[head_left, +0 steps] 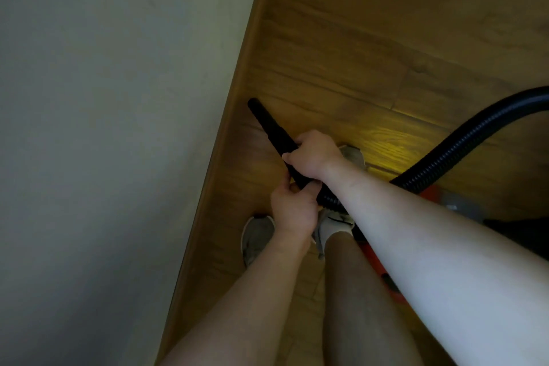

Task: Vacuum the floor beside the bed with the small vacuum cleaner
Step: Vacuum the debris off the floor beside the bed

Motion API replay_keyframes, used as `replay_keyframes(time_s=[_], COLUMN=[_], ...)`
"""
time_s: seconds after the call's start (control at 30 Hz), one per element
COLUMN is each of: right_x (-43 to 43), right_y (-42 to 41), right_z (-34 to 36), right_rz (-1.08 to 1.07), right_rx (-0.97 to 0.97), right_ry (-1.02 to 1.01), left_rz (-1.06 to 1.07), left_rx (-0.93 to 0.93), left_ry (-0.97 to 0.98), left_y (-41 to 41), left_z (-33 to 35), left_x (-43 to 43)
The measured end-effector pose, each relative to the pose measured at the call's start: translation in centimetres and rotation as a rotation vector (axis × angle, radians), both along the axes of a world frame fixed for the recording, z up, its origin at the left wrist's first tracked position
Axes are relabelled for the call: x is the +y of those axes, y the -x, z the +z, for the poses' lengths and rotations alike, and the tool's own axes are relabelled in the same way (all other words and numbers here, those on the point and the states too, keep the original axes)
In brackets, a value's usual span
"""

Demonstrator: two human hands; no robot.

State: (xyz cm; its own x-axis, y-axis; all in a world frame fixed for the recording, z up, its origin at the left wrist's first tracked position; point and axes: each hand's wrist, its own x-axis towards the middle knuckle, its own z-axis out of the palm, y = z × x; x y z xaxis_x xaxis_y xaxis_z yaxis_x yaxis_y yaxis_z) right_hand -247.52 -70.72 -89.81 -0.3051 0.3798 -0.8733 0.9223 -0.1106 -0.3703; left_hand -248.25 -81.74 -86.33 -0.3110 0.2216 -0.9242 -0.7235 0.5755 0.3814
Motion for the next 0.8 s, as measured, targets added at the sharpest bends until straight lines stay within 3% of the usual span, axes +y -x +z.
replay_keyframes(time_s=[0.47,0.8], right_x=[-11.8,-14.7], right_y=[-0.7,-3.1], right_z=[0.0,-0.8], right_rz=[-0.031,-0.107], right_rx=[0.0,0.083], right_ry=[-0.003,-0.03], left_rz=[0.05,0.001], left_rx=[-0.074,-0.041], left_ry=[0.039,-0.086], left_y=[0.3,-1.8], left_z=[1.0,0.3], left_x=[-10.9,-14.0])
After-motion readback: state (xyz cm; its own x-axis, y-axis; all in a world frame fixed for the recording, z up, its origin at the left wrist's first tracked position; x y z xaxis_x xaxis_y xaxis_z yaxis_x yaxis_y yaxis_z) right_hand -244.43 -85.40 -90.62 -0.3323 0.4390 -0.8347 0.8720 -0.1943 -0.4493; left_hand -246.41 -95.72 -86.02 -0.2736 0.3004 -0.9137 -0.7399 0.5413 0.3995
